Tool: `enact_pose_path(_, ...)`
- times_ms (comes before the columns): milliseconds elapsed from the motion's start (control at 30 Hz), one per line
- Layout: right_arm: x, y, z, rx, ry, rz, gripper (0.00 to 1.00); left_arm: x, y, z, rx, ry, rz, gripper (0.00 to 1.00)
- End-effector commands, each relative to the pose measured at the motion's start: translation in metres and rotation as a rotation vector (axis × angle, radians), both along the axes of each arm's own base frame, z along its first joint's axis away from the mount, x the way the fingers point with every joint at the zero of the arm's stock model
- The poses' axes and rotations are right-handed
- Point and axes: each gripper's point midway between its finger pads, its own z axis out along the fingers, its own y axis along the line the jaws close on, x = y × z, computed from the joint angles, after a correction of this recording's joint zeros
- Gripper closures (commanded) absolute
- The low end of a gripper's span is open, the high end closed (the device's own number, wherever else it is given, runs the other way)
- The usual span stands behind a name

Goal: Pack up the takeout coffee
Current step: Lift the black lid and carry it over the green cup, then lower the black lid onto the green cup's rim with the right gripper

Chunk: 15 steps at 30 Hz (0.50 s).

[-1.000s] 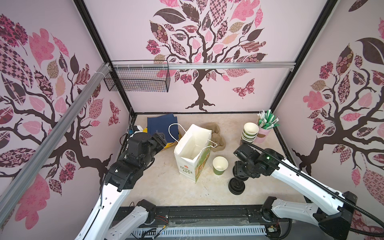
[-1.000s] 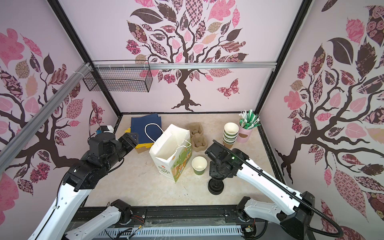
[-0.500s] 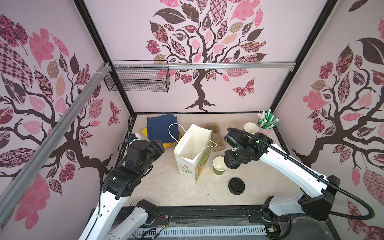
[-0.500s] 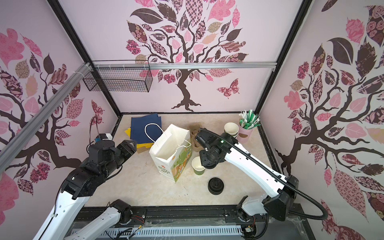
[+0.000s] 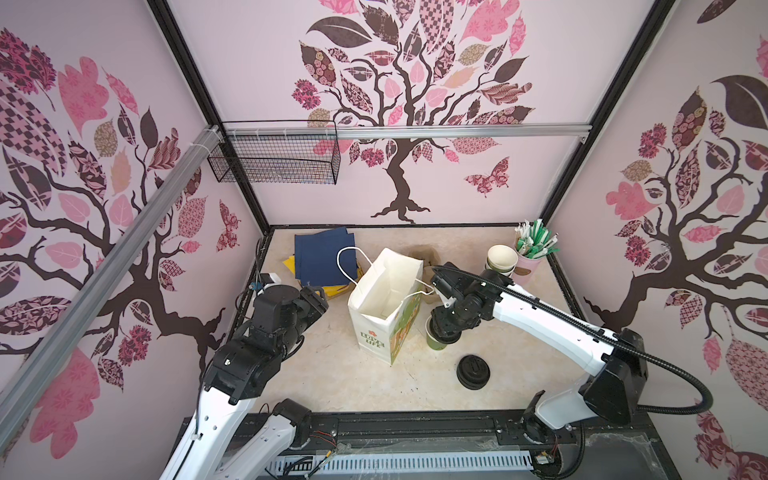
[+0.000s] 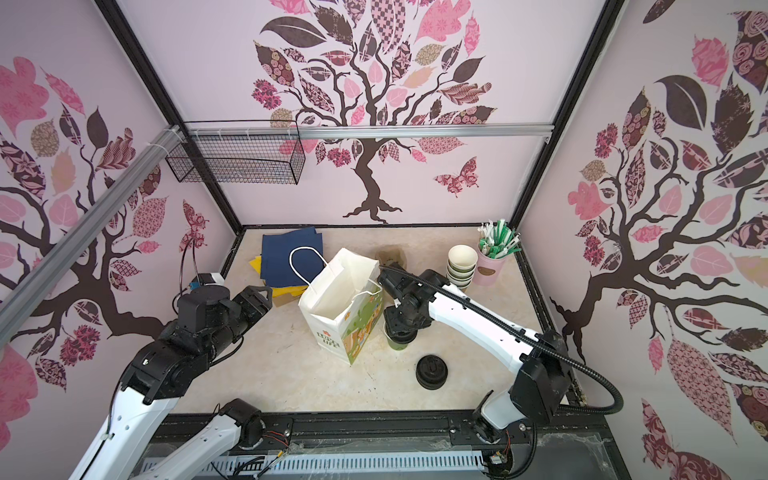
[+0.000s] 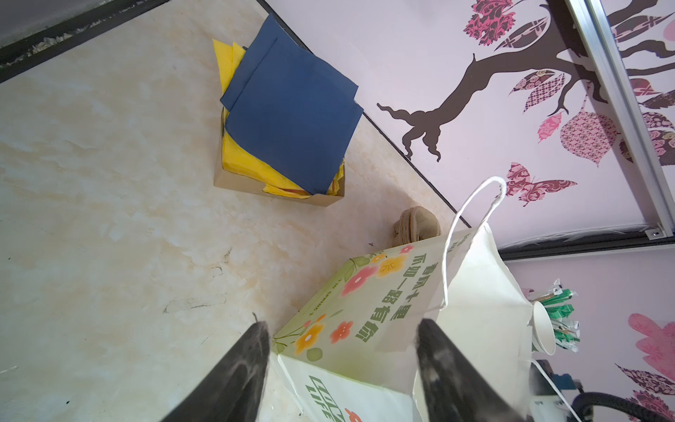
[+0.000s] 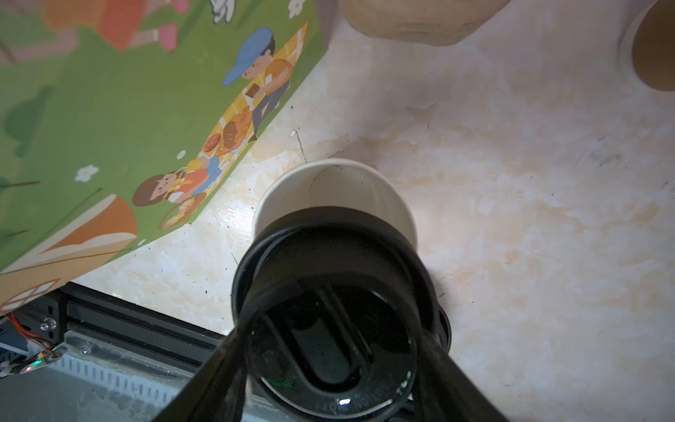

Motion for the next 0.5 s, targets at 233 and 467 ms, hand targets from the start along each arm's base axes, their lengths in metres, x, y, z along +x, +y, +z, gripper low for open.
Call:
enact_pose_path(233,0.015,0.009,-0.005,0.007,-0.044,-0.018,0.34,-0.001,0.002,-0.011,0.013,0.028,0.008,0.32)
enact_pose_path(467,0.019,0.009,-0.011,0.001,-0.032,-0.025,0.34,-0.001,0.002,-0.011,0.013,0.027,0.008,0.33)
